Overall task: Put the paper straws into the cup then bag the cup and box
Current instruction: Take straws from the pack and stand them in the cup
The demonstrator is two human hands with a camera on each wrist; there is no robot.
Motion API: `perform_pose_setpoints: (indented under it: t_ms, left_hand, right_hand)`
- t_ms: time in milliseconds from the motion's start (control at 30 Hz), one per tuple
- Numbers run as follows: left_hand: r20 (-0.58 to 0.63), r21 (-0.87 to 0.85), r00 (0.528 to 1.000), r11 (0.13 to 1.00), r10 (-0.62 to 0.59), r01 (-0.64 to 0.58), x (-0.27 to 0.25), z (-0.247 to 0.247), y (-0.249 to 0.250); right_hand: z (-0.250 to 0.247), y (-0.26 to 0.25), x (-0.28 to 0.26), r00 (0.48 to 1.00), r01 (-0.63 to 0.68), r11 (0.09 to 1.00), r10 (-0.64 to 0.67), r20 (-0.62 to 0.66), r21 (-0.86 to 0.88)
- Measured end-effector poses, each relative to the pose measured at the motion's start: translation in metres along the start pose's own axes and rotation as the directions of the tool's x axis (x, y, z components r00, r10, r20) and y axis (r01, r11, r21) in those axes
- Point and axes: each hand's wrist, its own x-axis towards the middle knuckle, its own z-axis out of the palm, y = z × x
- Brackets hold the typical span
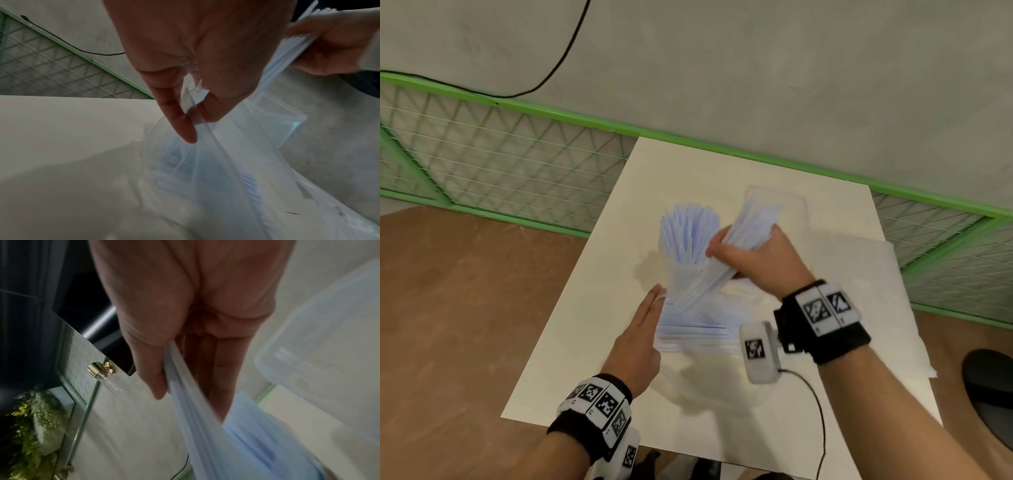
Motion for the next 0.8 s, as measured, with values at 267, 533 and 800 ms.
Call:
perform_pose_setpoints:
  t_ms: [267,533,800]
  left_hand:
    - [-0.002,-0.008,1.0,1.0,0.012,-0.012,-0.002,-0.002,0.003]
    - [-0.005,-0.013,1.0,1.0,0.009,-0.009,-0.003,-0.005,0.005]
    - [-0.01,-0.017,1.0,1.0,0.014,-0.014,-0.003,-0.007,0.007]
  right_hand:
    - [-0.005,-0.032,0.069,0.992,0.123,0.977,-0.127,-0.01,-0.172]
    - [0.003,-0.031,0.086,0.988,0.148,0.966,-0.151,-0.001,-0.212]
    - [0.023,-0.014,0.081,0.993,0.103,0.917,-0.075,0.086,-0.384]
